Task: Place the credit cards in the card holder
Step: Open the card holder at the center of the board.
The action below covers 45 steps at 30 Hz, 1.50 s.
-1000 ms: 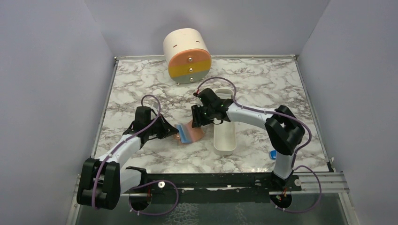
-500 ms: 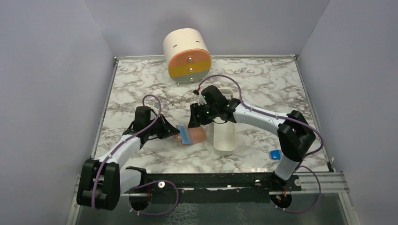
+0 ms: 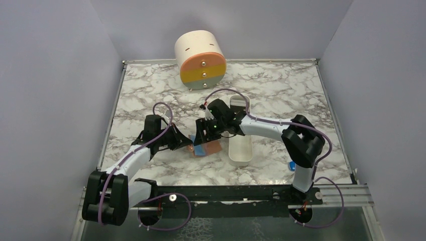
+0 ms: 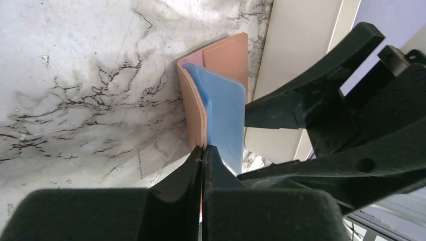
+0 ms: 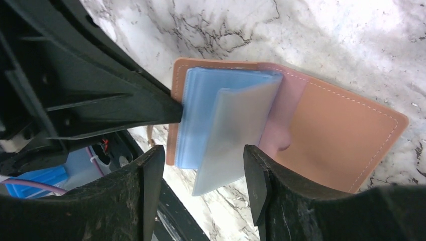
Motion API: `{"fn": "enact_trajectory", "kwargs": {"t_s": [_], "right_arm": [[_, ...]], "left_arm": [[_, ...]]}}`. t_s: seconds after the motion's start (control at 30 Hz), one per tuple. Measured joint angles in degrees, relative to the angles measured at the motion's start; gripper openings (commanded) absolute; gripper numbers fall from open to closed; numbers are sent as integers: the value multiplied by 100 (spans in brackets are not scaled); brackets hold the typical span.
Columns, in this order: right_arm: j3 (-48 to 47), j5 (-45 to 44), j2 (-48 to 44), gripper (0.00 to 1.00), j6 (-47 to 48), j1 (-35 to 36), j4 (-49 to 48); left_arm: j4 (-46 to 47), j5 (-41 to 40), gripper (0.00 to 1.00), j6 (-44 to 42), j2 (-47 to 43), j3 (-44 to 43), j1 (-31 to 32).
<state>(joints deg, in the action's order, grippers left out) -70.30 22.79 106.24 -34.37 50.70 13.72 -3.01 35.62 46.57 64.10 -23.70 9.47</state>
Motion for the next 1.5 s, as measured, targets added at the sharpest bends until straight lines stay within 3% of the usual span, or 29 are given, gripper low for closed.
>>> {"fn": "enact_trajectory", "kwargs": {"t_s": [0.73,1.33,1.5], "right_arm": [[22,162,479,59,-227,-2,-227],[168,168,490,39,-286,-2,-354],[214,140,505,33,-286,-2,-363]], "left_arm": [[13,0,0,22,0,105,-2],[13,17,0,39,-9,114,0],[13,22,16,52,-9,114,0]]}}
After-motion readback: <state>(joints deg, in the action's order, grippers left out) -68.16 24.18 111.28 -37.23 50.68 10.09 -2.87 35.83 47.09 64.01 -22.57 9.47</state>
